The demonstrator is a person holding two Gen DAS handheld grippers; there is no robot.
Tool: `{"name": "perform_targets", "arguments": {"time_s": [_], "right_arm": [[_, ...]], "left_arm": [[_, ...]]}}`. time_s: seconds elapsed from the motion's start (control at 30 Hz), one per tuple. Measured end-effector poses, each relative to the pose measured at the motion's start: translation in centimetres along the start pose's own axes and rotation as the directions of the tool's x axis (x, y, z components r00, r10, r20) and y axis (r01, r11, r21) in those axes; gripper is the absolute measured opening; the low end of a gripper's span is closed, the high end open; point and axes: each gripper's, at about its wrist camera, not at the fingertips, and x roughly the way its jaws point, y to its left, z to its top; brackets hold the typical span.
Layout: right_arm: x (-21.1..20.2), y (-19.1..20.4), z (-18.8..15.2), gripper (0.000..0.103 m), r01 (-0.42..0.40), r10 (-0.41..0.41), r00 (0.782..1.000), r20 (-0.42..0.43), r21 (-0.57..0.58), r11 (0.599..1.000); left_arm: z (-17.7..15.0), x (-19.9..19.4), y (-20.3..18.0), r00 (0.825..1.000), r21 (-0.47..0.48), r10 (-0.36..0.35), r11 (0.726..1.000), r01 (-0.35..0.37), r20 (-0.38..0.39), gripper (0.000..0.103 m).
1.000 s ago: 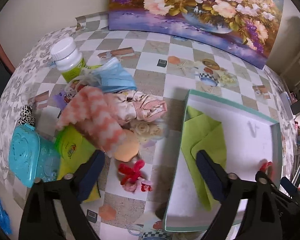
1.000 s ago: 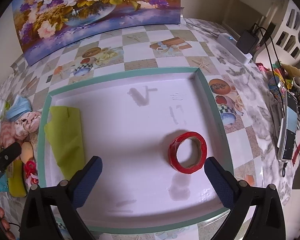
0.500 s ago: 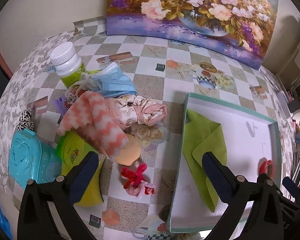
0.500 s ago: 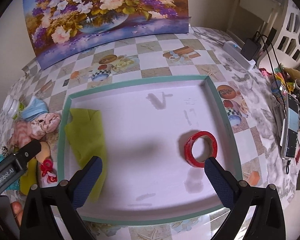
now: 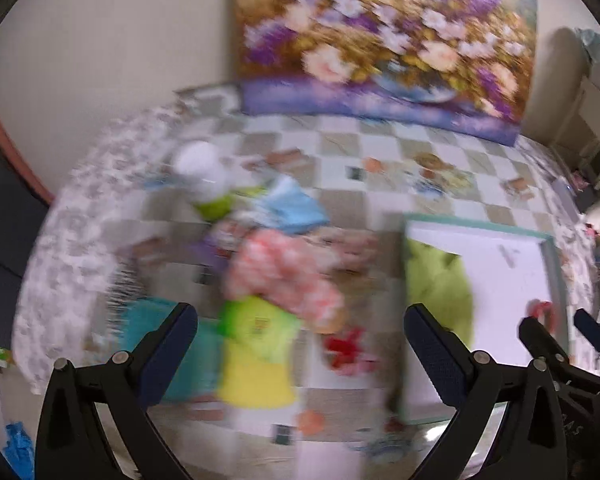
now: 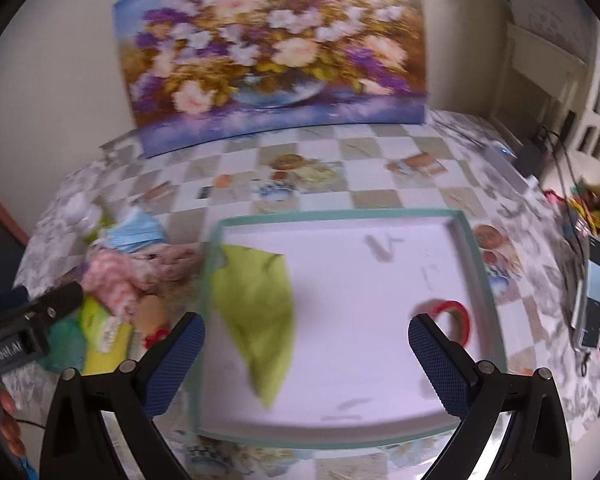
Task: Organize soft objects
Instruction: 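Raise both open grippers out of the white tray, then grasp the leopard scrunchie with the left gripper while the right grasps the red pipe-cleaner toy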
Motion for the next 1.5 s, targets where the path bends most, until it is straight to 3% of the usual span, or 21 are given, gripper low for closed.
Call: {"name": "perform_targets", "arguments": {"time_s": [0.13,0.33,0.63,0.8,0.9,1.03,1.2,1.37,1.5], "right_arm": [[0.6,2.1,-0.4,0.103,-0.029,0.027,0.999,-0.033,-0.042,0.999],[1.7,5.6,-1.2,0.103,-0.083,0.075,0.994,-0.079,-0.114,0.99],[3.7,10.5,-2.5,0.103,-0.162,0.137,0.981,-0.139,-0.185,0.969],[5.0,12.0,-2.9,0.103,-0.203,0.171,0.97,-0.174,-0.184,0.962],[5.8,12.7,-3.0,0.101,-0.219,0.182,0.963,-0.198,-0.186,0.958],[7.0,13.1,-3.2,0.095,-0.221,0.175,0.956,-0.236,-0.186,0.957],[8.2,13.2,-3.5,0.085,-0.231,0.176,0.945,-0.276,-0.182,0.956],[9.0,13.8,-3.8,0.084,-0.236,0.168,0.938,-0.304,-0.204,0.95],[9.6,13.9,-4.2,0.075,-0.231,0.155,0.934,-0.323,-0.212,0.95]], "left_arm": [[-0.2,-0.8,3.6,0.997,-0.049,0.082,0.996,-0.081,0.015,0.103],[-1.1,-0.8,9.8,0.994,-0.181,0.111,0.977,-0.11,-0.003,0.103],[-3.3,0.5,17.8,0.991,-0.358,0.121,0.924,-0.135,-0.062,0.103],[-4.3,2.1,21.4,0.988,-0.451,0.114,0.88,-0.149,-0.104,0.103],[-4.7,3.8,22.6,0.986,-0.49,0.09,0.859,-0.15,-0.143,0.103],[-4.7,6.7,23.0,0.981,-0.509,0.041,0.851,-0.133,-0.188,0.103],[-4.4,8.8,23.0,0.981,-0.536,0.003,0.837,-0.109,-0.195,0.103],[-4.2,10.7,23.5,0.979,-0.562,-0.016,0.821,-0.103,-0.203,0.103],[-4.4,12.2,23.3,0.975,-0.563,-0.022,0.82,-0.108,-0.22,0.103]]}}
